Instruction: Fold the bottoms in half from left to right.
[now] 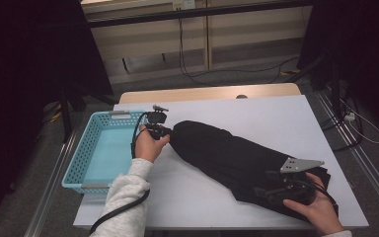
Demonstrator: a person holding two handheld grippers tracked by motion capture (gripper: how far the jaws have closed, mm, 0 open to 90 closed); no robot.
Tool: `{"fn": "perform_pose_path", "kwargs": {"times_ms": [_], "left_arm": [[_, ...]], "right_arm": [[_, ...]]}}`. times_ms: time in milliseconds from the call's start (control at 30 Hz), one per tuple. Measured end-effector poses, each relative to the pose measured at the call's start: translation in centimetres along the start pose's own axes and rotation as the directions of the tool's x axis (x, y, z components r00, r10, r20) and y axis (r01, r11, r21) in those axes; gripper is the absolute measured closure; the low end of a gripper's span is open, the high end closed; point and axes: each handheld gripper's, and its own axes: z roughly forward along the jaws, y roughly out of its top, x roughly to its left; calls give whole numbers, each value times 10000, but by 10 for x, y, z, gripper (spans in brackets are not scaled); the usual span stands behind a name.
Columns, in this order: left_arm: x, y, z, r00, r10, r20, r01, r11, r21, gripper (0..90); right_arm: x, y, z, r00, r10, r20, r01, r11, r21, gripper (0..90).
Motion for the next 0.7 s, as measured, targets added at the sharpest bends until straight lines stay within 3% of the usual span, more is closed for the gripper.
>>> {"fn": "perform_pose_path", "kwargs": {"times_ms": [700], "left_arm": [[29,12,-17,9965,-448,-712,447,9990,-30,858]], "right_arm": [[-2,-1,0,9999,133,68,-133,9999,1,208]]}}
